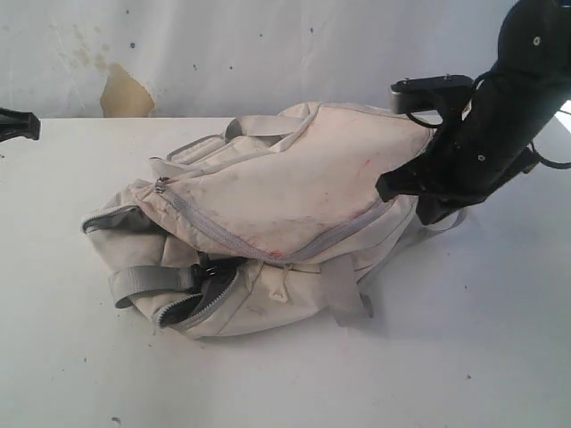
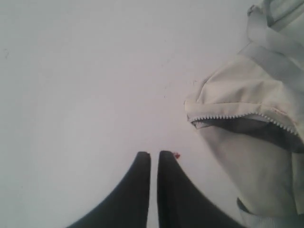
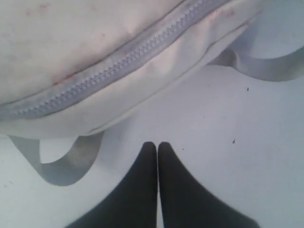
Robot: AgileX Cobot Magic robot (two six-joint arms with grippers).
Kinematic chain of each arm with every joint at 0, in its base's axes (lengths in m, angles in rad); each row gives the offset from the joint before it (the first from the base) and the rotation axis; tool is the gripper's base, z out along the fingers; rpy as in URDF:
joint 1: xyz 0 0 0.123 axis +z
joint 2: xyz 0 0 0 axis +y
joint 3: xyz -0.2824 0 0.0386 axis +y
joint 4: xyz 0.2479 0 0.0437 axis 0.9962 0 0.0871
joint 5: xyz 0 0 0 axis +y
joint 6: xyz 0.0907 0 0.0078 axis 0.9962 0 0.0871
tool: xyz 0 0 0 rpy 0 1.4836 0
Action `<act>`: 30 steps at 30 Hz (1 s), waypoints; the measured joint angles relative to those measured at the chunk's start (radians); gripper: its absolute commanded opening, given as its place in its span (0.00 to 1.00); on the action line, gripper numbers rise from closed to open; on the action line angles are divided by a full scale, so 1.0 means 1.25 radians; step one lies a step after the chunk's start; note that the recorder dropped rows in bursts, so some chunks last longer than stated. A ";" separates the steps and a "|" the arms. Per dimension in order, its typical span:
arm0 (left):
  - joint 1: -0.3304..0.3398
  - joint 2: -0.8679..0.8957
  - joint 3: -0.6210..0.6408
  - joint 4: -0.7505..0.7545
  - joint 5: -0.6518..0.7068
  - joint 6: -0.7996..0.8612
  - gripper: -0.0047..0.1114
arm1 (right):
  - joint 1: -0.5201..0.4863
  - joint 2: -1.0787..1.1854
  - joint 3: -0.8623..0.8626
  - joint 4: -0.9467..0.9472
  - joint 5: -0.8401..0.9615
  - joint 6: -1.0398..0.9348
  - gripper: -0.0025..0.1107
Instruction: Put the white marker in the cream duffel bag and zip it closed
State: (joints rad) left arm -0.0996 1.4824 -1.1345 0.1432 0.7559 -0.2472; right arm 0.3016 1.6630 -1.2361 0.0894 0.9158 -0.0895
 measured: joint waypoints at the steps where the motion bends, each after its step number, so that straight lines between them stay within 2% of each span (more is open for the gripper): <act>1: 0.000 0.000 0.000 0.000 0.008 0.000 0.04 | -0.012 0.000 0.007 -0.001 0.002 0.004 0.02; 9: 0.000 0.000 0.000 0.003 0.033 -0.005 0.04 | -0.130 0.000 0.039 -0.010 -0.018 0.029 0.02; 14: 0.000 0.000 0.000 0.012 0.033 -0.005 0.04 | -0.172 0.000 0.058 -0.013 -0.054 0.029 0.02; 22: 0.000 0.000 0.000 0.026 0.033 -0.005 0.04 | -0.189 0.000 0.098 -0.013 -0.094 -0.034 0.02; 30: 0.000 -0.009 0.000 0.027 0.033 0.006 0.04 | -0.190 -0.012 0.098 -0.013 -0.104 -0.028 0.02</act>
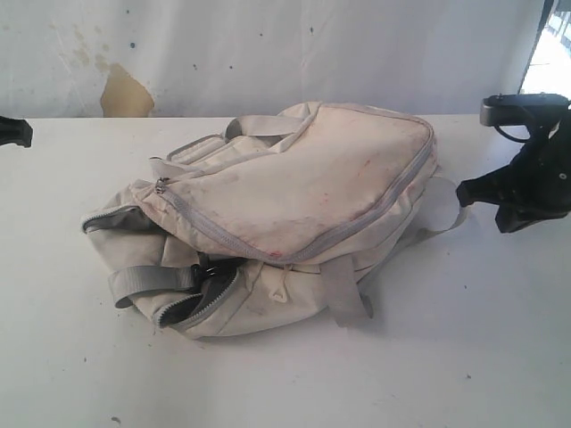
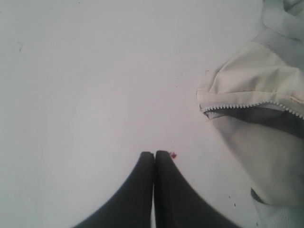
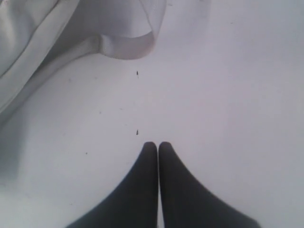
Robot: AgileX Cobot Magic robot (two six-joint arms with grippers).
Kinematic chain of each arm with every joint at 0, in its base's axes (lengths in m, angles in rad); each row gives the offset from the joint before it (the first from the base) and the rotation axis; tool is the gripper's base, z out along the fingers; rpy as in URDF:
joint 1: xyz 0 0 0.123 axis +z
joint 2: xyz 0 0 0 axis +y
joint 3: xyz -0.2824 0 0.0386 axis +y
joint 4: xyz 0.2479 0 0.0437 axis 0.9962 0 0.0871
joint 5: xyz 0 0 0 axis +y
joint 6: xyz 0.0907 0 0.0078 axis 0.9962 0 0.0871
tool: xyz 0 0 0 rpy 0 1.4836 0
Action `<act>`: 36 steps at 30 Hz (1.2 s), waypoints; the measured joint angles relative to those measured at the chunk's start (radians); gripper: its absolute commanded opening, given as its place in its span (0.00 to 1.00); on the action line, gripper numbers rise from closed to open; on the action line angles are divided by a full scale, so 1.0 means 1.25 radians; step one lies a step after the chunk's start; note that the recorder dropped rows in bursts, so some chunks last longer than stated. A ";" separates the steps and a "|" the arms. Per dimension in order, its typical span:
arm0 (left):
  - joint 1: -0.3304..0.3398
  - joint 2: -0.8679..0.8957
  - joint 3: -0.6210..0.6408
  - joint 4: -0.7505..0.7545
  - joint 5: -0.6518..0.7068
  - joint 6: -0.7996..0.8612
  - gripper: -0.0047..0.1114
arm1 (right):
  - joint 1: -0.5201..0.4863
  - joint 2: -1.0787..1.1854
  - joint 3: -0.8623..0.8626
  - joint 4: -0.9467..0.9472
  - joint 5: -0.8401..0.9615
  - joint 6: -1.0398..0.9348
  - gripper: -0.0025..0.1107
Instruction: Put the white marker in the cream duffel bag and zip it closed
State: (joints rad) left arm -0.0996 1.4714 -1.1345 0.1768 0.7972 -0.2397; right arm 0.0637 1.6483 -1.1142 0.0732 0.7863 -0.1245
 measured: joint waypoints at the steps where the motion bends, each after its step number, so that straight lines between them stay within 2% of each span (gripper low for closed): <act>1: 0.000 -0.005 0.000 0.000 0.000 0.003 0.04 | 0.000 -0.007 0.000 0.000 0.000 0.006 0.02; 22: 0.000 -0.219 0.109 0.005 -0.113 0.013 0.04 | 0.000 -0.136 0.000 0.000 0.015 0.015 0.02; 36: 0.000 -0.453 0.200 0.027 -0.168 0.014 0.04 | 0.000 -0.350 0.039 0.003 0.016 0.015 0.02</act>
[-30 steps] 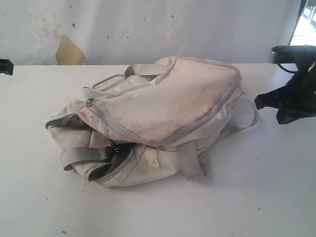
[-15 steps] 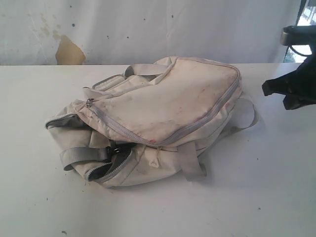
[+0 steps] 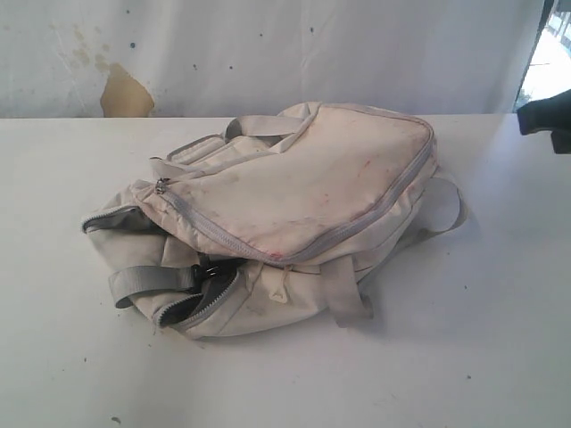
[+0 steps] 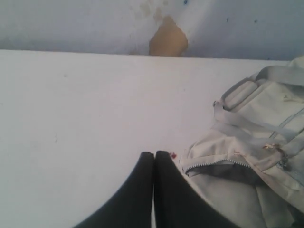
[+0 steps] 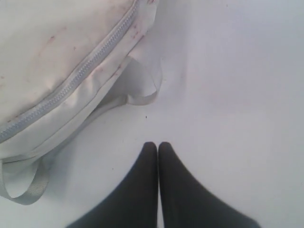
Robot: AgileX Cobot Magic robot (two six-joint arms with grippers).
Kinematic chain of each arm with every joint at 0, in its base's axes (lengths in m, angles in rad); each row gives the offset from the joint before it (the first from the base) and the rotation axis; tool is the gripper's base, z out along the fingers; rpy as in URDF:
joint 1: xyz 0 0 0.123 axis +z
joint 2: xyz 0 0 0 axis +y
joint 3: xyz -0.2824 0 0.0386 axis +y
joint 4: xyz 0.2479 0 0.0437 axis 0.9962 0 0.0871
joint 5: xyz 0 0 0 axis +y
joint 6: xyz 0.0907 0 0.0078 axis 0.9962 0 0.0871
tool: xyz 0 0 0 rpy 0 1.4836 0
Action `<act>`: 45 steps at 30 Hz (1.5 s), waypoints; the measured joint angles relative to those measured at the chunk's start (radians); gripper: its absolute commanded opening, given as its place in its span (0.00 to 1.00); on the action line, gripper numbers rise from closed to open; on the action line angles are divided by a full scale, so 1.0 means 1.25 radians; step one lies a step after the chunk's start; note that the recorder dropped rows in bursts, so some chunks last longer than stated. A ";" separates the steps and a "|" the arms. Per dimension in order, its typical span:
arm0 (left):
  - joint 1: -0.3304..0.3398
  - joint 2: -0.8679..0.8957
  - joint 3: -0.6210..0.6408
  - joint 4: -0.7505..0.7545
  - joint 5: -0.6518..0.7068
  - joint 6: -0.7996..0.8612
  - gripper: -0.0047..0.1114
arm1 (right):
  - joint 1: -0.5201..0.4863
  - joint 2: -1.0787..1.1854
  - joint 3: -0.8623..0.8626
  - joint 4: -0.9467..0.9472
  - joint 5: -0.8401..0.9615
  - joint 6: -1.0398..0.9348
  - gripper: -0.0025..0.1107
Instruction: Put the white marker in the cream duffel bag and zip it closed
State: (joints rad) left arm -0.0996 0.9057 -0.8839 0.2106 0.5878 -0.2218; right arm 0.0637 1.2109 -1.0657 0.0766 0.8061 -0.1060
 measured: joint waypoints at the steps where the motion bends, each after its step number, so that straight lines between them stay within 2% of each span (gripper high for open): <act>1: 0.000 -0.022 0.007 0.002 -0.004 0.000 0.04 | 0.000 -0.022 0.005 0.000 0.000 0.000 0.02; 15: 0.000 -0.355 0.063 0.003 -0.056 0.000 0.04 | 0.000 -0.411 0.108 0.002 -0.008 0.000 0.02; 33: 0.000 -0.694 0.063 0.003 -0.020 -0.024 0.04 | 0.000 -0.879 0.213 0.002 -0.011 0.000 0.02; 37: 0.000 -0.725 0.063 0.005 0.007 -0.020 0.04 | 0.000 -0.962 0.246 0.002 -0.022 -0.012 0.02; 45: 0.001 -0.726 0.129 0.008 0.011 -0.008 0.04 | 0.000 -0.967 0.300 0.000 -0.039 -0.014 0.02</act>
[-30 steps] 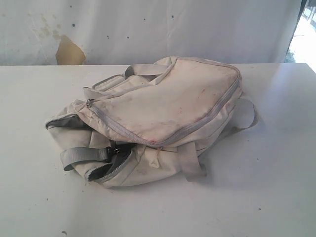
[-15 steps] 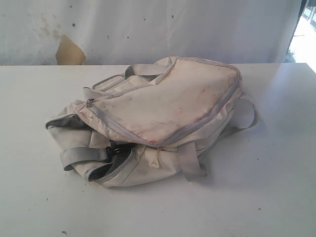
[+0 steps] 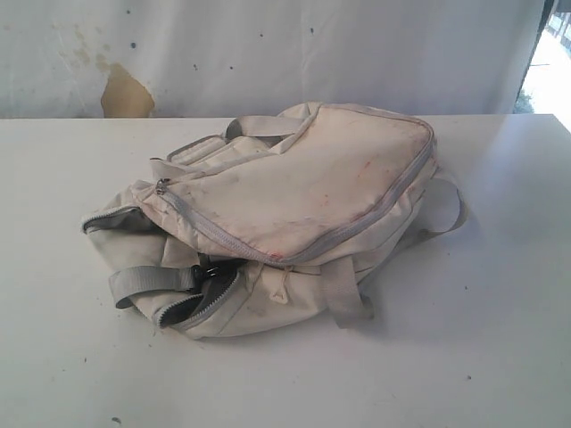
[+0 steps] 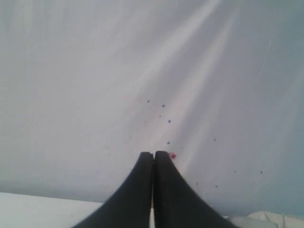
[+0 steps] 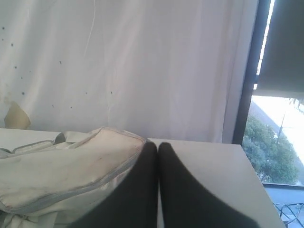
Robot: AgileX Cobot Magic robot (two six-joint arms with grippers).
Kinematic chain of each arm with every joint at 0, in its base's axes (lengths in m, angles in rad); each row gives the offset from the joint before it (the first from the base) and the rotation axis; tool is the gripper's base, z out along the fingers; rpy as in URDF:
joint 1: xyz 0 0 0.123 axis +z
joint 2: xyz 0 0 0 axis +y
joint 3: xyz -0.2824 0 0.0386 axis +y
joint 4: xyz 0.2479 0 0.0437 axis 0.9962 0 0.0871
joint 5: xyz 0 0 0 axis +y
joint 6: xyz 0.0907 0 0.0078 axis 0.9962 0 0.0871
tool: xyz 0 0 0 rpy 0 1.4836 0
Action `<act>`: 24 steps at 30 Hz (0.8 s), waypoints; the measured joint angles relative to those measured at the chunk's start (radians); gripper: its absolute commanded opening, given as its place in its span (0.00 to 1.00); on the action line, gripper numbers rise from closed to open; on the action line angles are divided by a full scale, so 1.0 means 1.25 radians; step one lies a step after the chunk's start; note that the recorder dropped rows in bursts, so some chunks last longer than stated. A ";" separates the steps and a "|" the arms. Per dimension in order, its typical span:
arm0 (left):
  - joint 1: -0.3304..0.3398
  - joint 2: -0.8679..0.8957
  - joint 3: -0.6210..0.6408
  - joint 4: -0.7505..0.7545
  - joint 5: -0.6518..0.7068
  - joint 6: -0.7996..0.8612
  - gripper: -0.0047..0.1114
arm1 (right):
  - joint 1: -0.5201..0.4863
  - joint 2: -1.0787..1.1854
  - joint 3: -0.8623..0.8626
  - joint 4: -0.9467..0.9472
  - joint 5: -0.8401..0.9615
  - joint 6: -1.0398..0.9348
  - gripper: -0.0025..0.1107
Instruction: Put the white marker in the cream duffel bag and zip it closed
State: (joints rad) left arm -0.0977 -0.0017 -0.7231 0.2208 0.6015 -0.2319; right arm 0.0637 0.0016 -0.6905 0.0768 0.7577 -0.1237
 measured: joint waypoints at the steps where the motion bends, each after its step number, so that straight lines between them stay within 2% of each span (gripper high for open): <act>1: 0.000 0.000 0.007 0.000 0.004 0.000 0.04 | 0.000 0.000 0.004 0.000 -0.002 0.000 0.02; 8: 0.000 0.000 0.037 0.008 0.019 0.024 0.04 | 0.000 0.000 0.073 0.000 -0.053 0.000 0.02; 12: 0.000 0.002 0.156 0.020 -0.061 0.039 0.04 | 0.000 0.001 0.183 0.000 -0.228 0.000 0.02; 15: 0.000 0.003 0.298 0.020 -0.179 0.039 0.04 | 0.000 0.001 0.304 -0.001 -0.364 0.000 0.02; 20: 0.000 0.003 0.516 0.020 -0.387 0.040 0.04 | 0.000 0.001 0.475 -0.005 -0.486 -0.037 0.02; 22: 0.000 0.003 0.569 0.020 -0.431 0.040 0.04 | 0.000 0.003 0.533 -0.005 -0.530 -0.042 0.02; 24: 0.000 0.003 0.574 0.020 -0.427 0.039 0.04 | 0.000 0.003 0.546 -0.005 -0.540 -0.044 0.02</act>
State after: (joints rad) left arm -0.0977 0.0022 -0.0051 0.2462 0.0672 -0.1832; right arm 0.0637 0.0049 -0.0081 0.0709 0.0829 -0.1781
